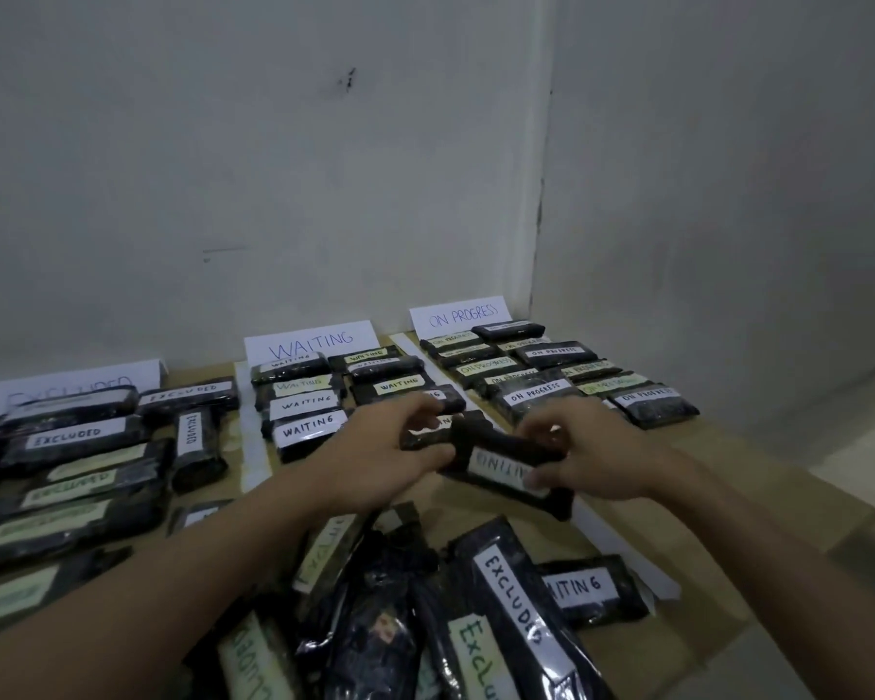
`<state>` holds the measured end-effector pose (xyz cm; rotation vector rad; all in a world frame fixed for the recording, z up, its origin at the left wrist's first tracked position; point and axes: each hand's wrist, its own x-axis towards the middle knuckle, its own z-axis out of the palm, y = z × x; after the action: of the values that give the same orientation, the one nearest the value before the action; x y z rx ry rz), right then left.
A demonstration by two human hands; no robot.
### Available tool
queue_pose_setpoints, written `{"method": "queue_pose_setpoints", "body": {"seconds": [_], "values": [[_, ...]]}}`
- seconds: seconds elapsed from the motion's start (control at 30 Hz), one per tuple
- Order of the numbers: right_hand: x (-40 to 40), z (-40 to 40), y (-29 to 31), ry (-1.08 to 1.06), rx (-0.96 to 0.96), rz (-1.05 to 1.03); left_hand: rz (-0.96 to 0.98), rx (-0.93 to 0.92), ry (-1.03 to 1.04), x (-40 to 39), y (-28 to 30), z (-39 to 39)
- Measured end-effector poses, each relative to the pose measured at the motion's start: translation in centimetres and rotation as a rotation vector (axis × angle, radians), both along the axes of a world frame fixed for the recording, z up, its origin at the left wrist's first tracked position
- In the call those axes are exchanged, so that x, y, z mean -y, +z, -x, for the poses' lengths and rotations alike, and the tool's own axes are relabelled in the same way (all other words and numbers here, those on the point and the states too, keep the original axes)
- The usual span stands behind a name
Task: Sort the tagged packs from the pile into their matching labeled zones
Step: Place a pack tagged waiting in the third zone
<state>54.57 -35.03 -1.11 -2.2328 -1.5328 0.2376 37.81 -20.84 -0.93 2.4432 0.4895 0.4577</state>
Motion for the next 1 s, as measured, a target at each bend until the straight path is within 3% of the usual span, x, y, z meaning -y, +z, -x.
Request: {"method": "queue_pose_setpoints", "body": {"seconds": [0.03,0.1,0.17,0.2,0.37,0.5,0.57,0.63,0.73,0.83,1.0], "values": [[-0.3,0.2,0.2,-0.054,-0.094,-0.138,0.134,0.067,0.043,-0.1,0.1,0.3],[-0.9,1.3,0.7,-0.144,-0.461,-0.427,0.347,0.168,0.078,-0.3,0.2,0.7],[-1.7,3.3,1.3,-0.171,-0.896,-0.566,0.411,0.217,0.077,-0.3,0.6,1.2],[-2.0,3.9,1.3,-0.164,-1.01,-0.585,0.42,0.241,0.066,-0.1,0.8,1.3],[-3.3,6.2,2.1,-0.087,-1.114,-0.616,0.587,0.435,0.042,-0.1,2.4,2.6],[-4.4,6.7,2.6,-0.19,-0.904,-0.792,0.528,0.416,0.1,-1.8,4.0,4.2],[-4.8,6.6,2.5,-0.275,-0.454,-0.848,0.438,0.336,0.126,-2.9,4.6,5.1],[-5.0,6.9,2.4,-0.168,0.032,-0.804,0.346,0.227,0.126,-3.8,4.7,5.9],[-6.0,7.2,1.9,0.106,0.395,-0.592,0.285,0.101,0.134,-4.5,4.3,6.6],[-7.6,7.7,1.6,0.224,0.514,-0.433,0.337,0.063,0.124,-4.9,3.5,6.9],[-10.4,7.7,1.8,0.33,0.406,-0.245,0.39,0.016,0.142,-6.3,2.3,8.1]]}}
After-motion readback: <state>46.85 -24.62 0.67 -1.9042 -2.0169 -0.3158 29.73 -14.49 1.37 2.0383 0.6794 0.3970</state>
